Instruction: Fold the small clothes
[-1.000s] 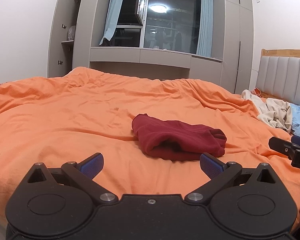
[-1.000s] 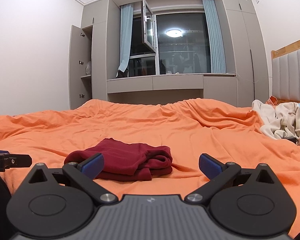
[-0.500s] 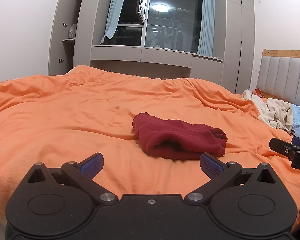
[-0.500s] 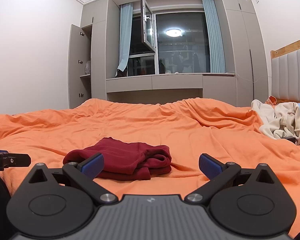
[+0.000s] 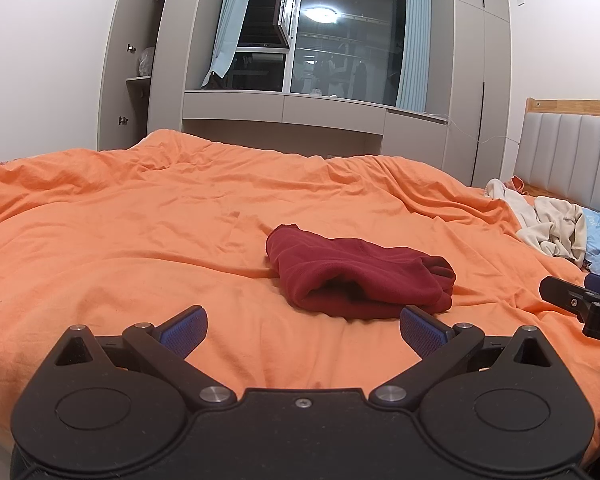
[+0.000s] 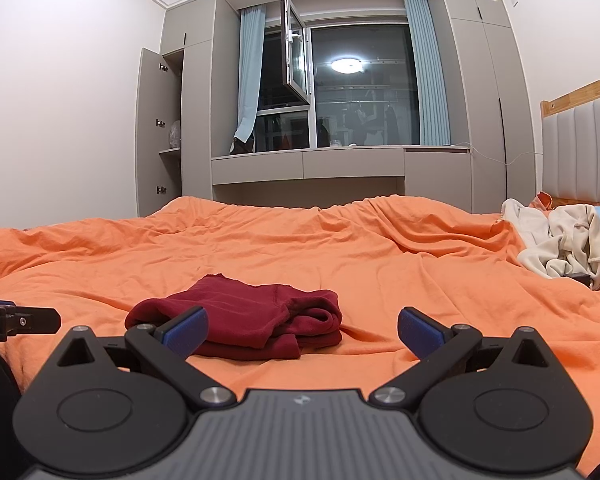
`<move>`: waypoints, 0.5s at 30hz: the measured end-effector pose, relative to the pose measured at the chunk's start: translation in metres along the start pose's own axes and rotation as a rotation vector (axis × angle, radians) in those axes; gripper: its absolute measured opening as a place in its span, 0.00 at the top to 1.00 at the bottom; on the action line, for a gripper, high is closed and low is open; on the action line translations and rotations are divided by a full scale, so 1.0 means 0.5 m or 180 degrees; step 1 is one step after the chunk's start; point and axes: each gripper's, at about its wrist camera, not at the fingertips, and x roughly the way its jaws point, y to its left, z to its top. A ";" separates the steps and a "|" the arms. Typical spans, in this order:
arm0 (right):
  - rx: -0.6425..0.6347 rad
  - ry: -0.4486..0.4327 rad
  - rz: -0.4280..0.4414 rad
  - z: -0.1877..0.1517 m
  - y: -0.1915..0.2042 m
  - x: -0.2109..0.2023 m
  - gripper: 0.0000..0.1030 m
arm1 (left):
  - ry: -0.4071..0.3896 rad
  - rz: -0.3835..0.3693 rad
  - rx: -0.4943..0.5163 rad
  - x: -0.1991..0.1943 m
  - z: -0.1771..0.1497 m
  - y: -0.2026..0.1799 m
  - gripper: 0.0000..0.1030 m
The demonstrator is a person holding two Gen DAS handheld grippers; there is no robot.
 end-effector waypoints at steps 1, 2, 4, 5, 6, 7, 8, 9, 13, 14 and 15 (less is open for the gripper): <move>0.0000 0.0001 0.0000 0.000 0.000 0.000 0.00 | 0.0001 -0.0001 0.0000 0.000 0.000 0.000 0.01; 0.0001 0.0001 0.0000 0.000 0.000 0.000 0.00 | 0.0000 -0.0001 0.0001 0.000 0.000 0.000 0.01; 0.0002 -0.0001 -0.0001 0.000 0.000 0.000 0.00 | 0.0001 -0.0001 0.0001 0.000 0.000 0.000 0.01; 0.0001 -0.0002 0.0001 0.000 0.000 0.000 0.00 | 0.0001 -0.0001 0.0000 0.000 0.000 0.000 0.01; 0.0001 -0.0001 0.0000 0.000 0.000 0.000 0.00 | 0.0001 -0.0001 -0.0001 0.000 0.000 0.000 0.01; 0.0000 0.0001 0.0000 0.000 0.000 0.000 0.00 | 0.0002 0.0000 -0.0002 0.000 0.000 0.000 0.01; 0.0000 0.0002 0.0001 0.000 0.000 0.000 0.00 | 0.0001 0.0000 -0.0002 0.000 0.000 0.000 0.01; -0.0001 0.0004 0.0001 0.000 -0.001 0.000 0.00 | 0.0001 0.0000 -0.0002 0.000 0.000 0.000 0.01; 0.0001 0.0005 -0.0001 -0.001 -0.002 0.000 0.00 | 0.0003 -0.0002 -0.0004 0.000 0.001 0.000 0.01; 0.0001 0.0004 0.0000 -0.001 -0.002 0.000 0.00 | 0.0004 -0.0003 -0.0004 0.000 0.001 0.000 0.01; 0.0000 0.0004 0.0000 -0.001 -0.002 0.000 0.00 | 0.0005 -0.0003 -0.0004 0.000 0.001 0.000 0.01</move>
